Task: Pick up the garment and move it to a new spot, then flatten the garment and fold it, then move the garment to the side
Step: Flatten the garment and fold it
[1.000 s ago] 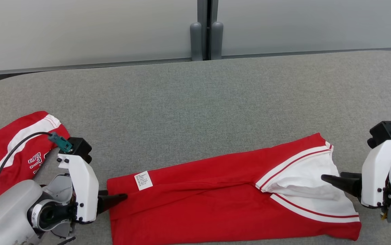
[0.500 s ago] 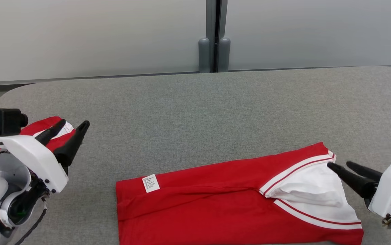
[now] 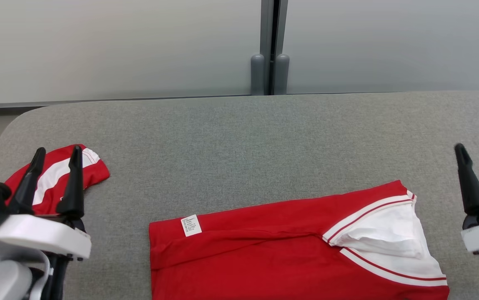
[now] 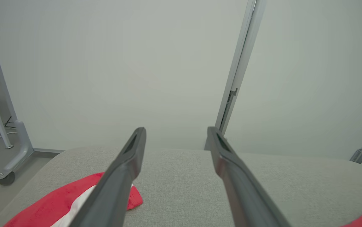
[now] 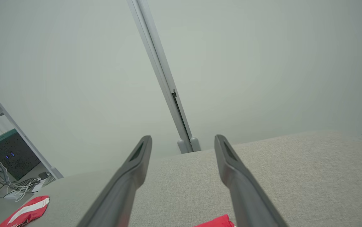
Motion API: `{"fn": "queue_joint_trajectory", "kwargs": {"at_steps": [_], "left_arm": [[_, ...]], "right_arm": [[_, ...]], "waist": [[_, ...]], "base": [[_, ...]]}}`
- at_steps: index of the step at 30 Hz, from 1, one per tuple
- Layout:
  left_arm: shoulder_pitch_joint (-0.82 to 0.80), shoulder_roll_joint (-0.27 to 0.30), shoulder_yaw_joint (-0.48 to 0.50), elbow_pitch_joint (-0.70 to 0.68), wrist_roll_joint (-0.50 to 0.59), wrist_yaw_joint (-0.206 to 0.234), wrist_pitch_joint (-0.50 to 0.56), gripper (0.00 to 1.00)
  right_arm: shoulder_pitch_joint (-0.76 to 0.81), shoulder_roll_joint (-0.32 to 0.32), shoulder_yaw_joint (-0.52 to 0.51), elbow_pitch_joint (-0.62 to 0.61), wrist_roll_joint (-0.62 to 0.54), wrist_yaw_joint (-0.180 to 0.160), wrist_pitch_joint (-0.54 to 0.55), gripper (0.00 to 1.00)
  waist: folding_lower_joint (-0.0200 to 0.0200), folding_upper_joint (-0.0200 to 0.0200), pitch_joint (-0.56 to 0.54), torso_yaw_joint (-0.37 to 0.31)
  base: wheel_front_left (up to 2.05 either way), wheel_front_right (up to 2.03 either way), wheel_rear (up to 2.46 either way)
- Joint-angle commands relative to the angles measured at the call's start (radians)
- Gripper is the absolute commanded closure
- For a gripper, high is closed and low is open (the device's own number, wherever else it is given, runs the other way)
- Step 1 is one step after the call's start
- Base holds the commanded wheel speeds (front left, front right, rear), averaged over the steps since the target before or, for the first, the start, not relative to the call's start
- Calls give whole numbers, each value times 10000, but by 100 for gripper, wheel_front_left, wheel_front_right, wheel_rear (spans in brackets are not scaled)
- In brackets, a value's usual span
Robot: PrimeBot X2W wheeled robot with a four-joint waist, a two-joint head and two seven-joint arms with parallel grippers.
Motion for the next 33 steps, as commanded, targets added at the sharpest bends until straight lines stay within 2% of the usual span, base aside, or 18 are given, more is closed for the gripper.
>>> {"fn": "queue_joint_trajectory", "kwargs": {"at_steps": [1,3,4,6,7,13,17,25,28,33], "left_arm": [[531,-422,664,-278,660,107,-57,0],[1159,-859,1212,-482,1402,131,-53,0],[1668,-1324,1746,-598,2121,119,-57,0],[2187,-1862,2175,-658,2702,-9,-57,0],[2187,-1862,2175,-658,2702,-9,-57,0],[3236,-3012,2865,-249,4022,-616,-61,0],[3398,-3516,3178,53,4381,-1068,-60,0],[3085,-4002,3262,565,4746,-1791,-61,0],[2956,-4118,3160,711,4835,-1955,-61,0],[2810,-4234,3023,918,4890,-2096,-62,0]], "right_arm": [[288,244,-266,382,-296,6,-628,0],[402,512,-390,660,-488,7,-1137,0],[592,662,-434,909,-658,7,-1468,0],[778,829,-477,1156,-720,7,-1721,0],[778,829,-477,1156,-720,7,-1721,0],[911,923,-169,1735,-861,7,-1954,0],[708,827,-35,1987,-959,7,-1827,0],[-108,1036,2,3499,-1174,7,-119,0],[-488,1258,-84,4380,-1304,7,891,0],[-971,1688,-636,5389,-1712,7,1856,0]], "waist": [[0,-1,-5,47],[0,-1,4,101],[0,-1,21,140],[0,-1,30,162],[0,-1,30,162],[0,-1,98,120],[0,-1,140,113],[0,-1,279,71],[0,-1,340,139],[0,-1,415,286]], "base": [[0,0,0],[0,0,0],[0,0,0],[0,0,0],[0,0,0],[0,0,0],[0,0,0],[0,0,0],[0,0,0],[0,0,0]]}}
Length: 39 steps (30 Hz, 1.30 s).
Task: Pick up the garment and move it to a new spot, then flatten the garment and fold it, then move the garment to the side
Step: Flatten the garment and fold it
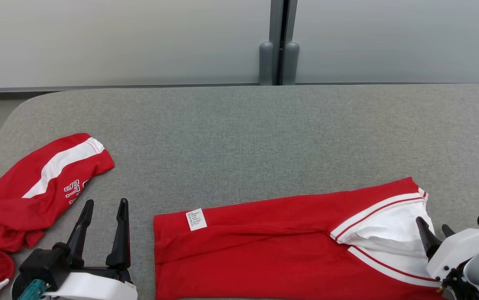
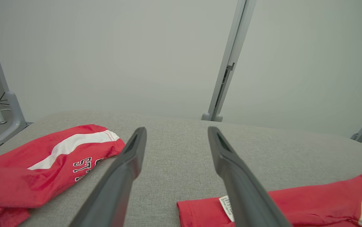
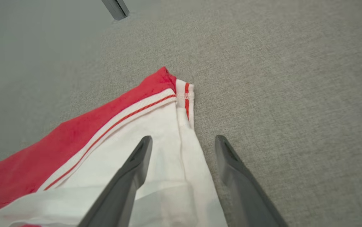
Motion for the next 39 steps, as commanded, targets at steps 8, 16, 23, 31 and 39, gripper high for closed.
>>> {"fn": "queue_joint_trajectory", "kwargs": {"at_steps": [8,16,23,31,39], "left_arm": [[-327,-44,-114,158,79,-113,-39,0],[-374,-75,-207,239,21,-152,-38,0],[-380,-67,-267,282,4,-146,-4,0],[-420,-75,-325,247,25,-133,4,0],[-265,-292,-122,317,41,-81,-30,0]], "right_arm": [[-373,584,-759,1194,-512,6,1397,0],[-326,1223,-525,1202,-158,30,1892,96],[-417,1076,-441,873,36,13,1493,100],[-701,373,-791,504,199,13,930,100],[-718,-519,-1693,182,174,4,694,100]], "waist": [[0,0,129,259],[0,0,172,357],[0,0,159,308],[0,0,150,37],[0,0,-37,-278]], "base": [[0,0,0],[0,0,0],[0,0,0],[0,0,0],[0,0,0]]}}
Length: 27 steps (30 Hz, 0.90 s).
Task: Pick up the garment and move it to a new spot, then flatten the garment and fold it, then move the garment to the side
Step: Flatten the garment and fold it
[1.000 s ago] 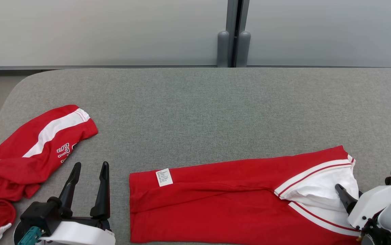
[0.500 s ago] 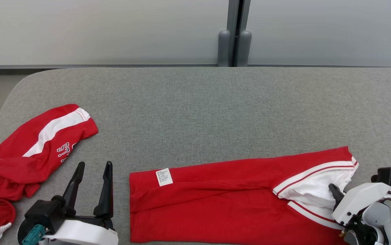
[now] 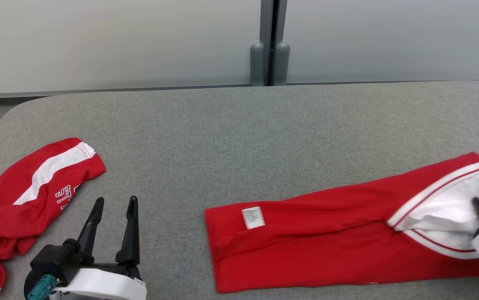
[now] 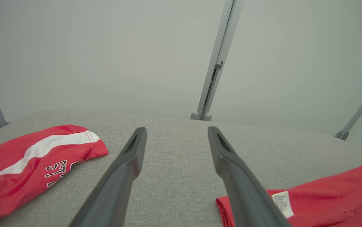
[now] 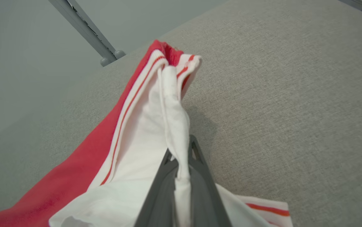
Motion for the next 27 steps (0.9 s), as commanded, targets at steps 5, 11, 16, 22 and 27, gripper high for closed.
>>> {"fn": "queue_joint_trajectory", "kwargs": {"at_steps": [5,11,16,22,27], "left_arm": [[106,-306,163,133,100,-108,-52,0],[234,-522,318,269,250,-336,-55,0],[130,-599,328,460,335,-488,-56,0],[-108,-694,263,678,399,-629,-57,0],[-270,-723,195,906,432,-682,-49,0]], "right_arm": [[138,-282,-497,-612,-278,2,16,100],[517,364,-121,-2738,-116,3,698,100],[1032,1146,566,-4651,-86,3,1480,100],[1487,1701,1906,-5846,130,3,2133,100],[1504,1854,2909,-5562,319,3,2302,100]], "waist": [[0,0,-121,-90],[0,0,-164,-173],[0,0,-165,-71],[0,0,-131,506],[0,0,-88,1250]], "base": [[0,0,0],[0,0,0],[0,0,0],[0,0,0],[0,0,0]]}}
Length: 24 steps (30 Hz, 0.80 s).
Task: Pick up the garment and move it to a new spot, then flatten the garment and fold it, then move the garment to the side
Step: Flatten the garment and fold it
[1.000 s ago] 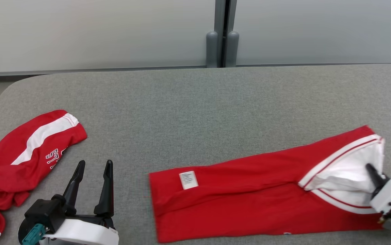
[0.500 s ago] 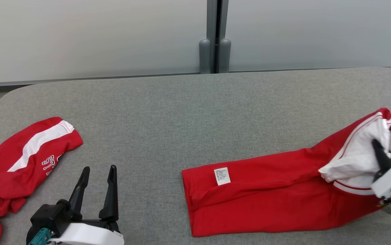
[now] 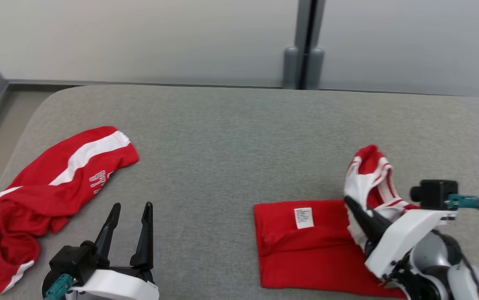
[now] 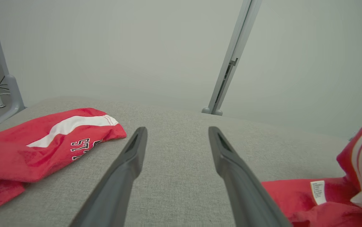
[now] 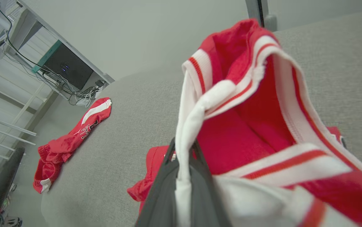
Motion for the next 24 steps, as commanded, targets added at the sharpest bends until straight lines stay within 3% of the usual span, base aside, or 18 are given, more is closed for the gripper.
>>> {"fn": "queue_joint_trajectory", "kwargs": {"at_steps": [1,9,16,17,18,19,24], "left_arm": [[-188,43,16,64,42,-37,-33,0],[-347,-15,-103,404,-34,-174,-7,0],[-433,-96,-82,553,-74,-176,-20,0],[-428,-99,-75,572,-71,-175,-22,0],[-420,-99,-58,586,-76,-172,-24,0],[-404,-92,-40,609,-84,-165,-26,0],[-323,-57,20,680,-99,-152,-32,0]], "right_arm": [[5,8,149,120,41,7,16,100],[-285,11,1094,1412,668,7,-453,100],[-739,11,1755,2674,1265,7,-880,100],[-812,8,1826,2816,1278,7,-947,70],[-862,7,1891,2974,1281,7,-952,5],[-892,10,2014,3065,1315,7,-974,0],[-1066,9,2546,2883,1623,7,-1092,0]], "waist": [[0,-1,21,438],[0,-1,54,1301],[0,-1,111,1498],[0,-1,116,1488],[0,-1,116,1467],[0,-1,107,1429],[0,-1,-63,1082]], "base": [[0,0,0],[0,0,0],[0,0,0],[0,0,0],[0,0,0],[0,0,0],[0,0,0]]}}
